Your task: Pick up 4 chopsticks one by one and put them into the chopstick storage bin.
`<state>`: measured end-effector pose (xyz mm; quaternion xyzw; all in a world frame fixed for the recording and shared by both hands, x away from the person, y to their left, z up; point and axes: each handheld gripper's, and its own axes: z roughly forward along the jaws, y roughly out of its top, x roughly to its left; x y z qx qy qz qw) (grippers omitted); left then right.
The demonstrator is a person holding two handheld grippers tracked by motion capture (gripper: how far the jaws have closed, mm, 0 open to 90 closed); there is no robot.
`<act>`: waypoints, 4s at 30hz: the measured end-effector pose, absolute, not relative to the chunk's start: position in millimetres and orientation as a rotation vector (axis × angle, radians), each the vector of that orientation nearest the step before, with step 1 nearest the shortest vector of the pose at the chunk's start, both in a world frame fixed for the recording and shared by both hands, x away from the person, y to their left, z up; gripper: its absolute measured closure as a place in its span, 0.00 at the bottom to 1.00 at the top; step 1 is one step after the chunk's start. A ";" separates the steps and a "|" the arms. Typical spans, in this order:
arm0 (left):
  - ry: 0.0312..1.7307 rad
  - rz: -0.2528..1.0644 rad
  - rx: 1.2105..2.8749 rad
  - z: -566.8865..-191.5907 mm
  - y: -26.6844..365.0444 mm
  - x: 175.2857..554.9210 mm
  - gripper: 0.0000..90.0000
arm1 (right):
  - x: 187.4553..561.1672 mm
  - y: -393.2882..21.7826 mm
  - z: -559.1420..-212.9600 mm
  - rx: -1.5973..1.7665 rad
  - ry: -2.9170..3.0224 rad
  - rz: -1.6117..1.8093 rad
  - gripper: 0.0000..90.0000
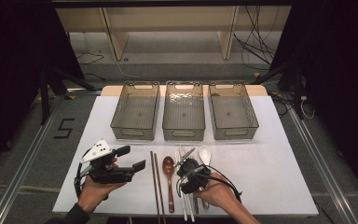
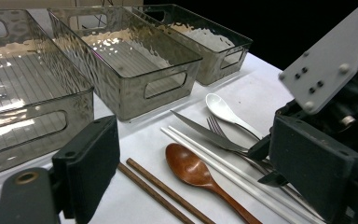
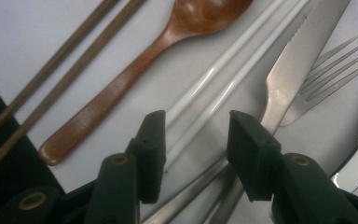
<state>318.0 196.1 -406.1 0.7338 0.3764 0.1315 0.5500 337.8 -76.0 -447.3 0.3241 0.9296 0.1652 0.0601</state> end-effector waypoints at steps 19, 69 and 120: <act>0.893 0.313 1.729 -405.9 196.1 318.0 0.17 | 343.9 -66.2 -459.8 0.971 2.855 0.388 0.76; 0.893 0.314 1.731 -405.9 196.8 318.2 0.17 | 348.1 -54.2 -460.0 0.933 2.919 0.286 0.74; 0.895 0.316 1.729 -405.5 197.5 318.5 0.17 | 356.6 -43.5 -459.1 1.021 2.926 0.302 0.94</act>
